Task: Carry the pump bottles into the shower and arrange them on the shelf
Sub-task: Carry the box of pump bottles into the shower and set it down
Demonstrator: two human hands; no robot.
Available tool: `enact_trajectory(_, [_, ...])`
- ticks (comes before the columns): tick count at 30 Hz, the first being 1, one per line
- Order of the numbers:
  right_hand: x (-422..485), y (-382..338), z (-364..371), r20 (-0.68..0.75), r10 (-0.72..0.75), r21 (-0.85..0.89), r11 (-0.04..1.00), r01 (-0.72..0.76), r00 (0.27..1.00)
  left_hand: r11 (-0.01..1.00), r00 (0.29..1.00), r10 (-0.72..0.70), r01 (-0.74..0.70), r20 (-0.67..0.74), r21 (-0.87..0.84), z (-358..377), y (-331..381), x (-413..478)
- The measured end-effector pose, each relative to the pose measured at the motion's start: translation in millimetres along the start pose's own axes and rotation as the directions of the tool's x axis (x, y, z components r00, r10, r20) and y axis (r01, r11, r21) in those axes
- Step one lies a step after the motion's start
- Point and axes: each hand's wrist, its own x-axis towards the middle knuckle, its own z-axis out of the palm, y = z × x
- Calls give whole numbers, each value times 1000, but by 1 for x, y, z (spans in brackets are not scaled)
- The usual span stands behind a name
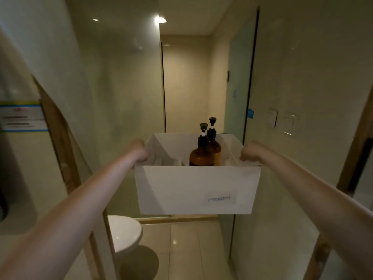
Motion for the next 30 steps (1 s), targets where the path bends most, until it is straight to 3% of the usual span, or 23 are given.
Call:
enact_trajectory(16, [226,-32,12,18,-70,-10,997,70,997,989,999,35,-36,-12,-144,79,32,219])
enact_trajectory(30, [448,-90,17,-12,2,-16,1000,-2,1000,973,992,104,-87,67,-214,129,68,464])
